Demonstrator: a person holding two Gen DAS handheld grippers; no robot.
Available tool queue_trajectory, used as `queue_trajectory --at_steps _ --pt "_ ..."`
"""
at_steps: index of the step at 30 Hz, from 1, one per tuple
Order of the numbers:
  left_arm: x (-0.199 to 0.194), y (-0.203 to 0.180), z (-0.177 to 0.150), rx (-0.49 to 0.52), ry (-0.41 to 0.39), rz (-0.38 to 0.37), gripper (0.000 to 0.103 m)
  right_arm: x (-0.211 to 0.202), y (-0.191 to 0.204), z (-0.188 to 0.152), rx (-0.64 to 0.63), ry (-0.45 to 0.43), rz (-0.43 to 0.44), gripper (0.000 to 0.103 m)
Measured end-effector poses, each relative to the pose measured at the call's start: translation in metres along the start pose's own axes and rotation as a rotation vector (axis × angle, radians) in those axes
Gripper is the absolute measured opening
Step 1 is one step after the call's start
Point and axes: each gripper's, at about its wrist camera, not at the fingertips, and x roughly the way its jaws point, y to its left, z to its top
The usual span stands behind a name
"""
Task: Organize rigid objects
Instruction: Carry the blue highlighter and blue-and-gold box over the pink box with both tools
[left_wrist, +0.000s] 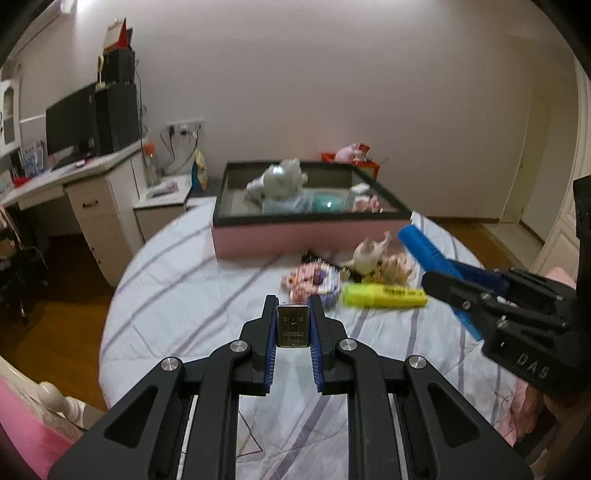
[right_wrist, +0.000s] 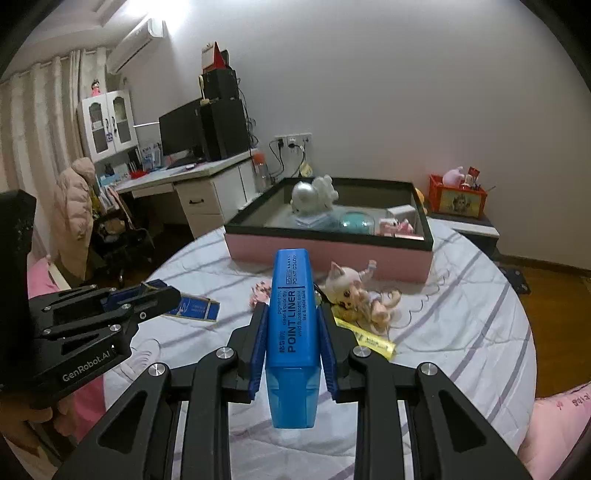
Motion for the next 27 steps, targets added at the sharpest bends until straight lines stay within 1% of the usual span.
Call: queue_trajectory --at_steps 2,5,8,10,12,13,15,20,22,27 --pt "-0.007 -0.003 0.007 0.011 -0.023 0.004 0.015 -0.007 0.002 0.004 0.0 -0.034 0.0 0.027" --pt "-0.017 -0.012 0.021 0.039 -0.068 0.029 0.015 -0.016 0.005 0.015 0.001 -0.072 0.002 0.027" --pt "-0.035 -0.022 0.038 0.047 -0.15 0.044 0.015 -0.028 0.009 0.029 -0.006 -0.129 -0.014 0.027" --pt "-0.042 -0.029 0.046 0.057 -0.19 0.057 0.015 -0.035 0.012 0.038 -0.013 -0.165 -0.039 0.027" --pt "-0.045 -0.034 0.052 0.058 -0.216 0.046 0.015 -0.04 0.014 0.045 -0.019 -0.198 -0.065 0.027" --pt "-0.045 -0.037 0.055 0.055 -0.219 0.039 0.015 -0.042 0.015 0.047 -0.018 -0.207 -0.068 0.027" --pt "-0.049 -0.039 0.058 0.047 -0.252 0.043 0.015 -0.044 0.016 0.052 -0.019 -0.227 -0.068 0.027" --pt "-0.049 -0.041 0.063 0.038 -0.278 0.087 0.015 -0.045 0.017 0.057 -0.025 -0.248 -0.075 0.027" --pt "-0.046 -0.038 0.066 0.019 -0.29 0.095 0.015 -0.044 0.017 0.059 -0.029 -0.249 -0.078 0.027" --pt "-0.033 -0.04 0.077 0.042 -0.303 0.12 0.015 -0.036 0.014 0.066 -0.028 -0.256 -0.076 0.027"
